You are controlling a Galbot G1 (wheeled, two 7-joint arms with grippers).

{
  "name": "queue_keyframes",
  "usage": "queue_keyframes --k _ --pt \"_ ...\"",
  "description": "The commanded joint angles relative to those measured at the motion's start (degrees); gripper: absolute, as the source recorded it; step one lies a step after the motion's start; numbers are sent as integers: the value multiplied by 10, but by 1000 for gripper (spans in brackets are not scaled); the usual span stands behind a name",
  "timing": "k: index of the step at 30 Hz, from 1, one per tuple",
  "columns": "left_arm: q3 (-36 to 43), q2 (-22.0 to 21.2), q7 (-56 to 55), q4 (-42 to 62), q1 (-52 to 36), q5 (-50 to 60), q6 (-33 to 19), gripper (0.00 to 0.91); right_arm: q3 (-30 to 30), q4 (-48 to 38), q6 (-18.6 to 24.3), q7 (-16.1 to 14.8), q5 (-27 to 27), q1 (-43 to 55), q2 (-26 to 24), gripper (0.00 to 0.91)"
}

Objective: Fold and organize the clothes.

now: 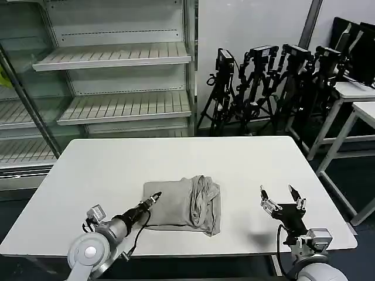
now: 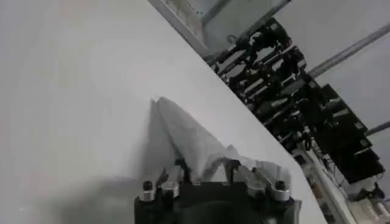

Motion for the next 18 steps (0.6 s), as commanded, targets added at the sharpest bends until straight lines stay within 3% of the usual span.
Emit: queue_keyframes --k 1,13,18 --pt "-6 -12 2 2 -7 -9 -4 40 0 1 0 0 -2 -2 2 907" --pt "-24 -23 2 -5 -1 -26 -9 30 0 5 0 0 -5 -7 5 907" --pt "-63 6 6 -15 18 -28 -6 30 2 6 0 -1 -4 -6 5 907"
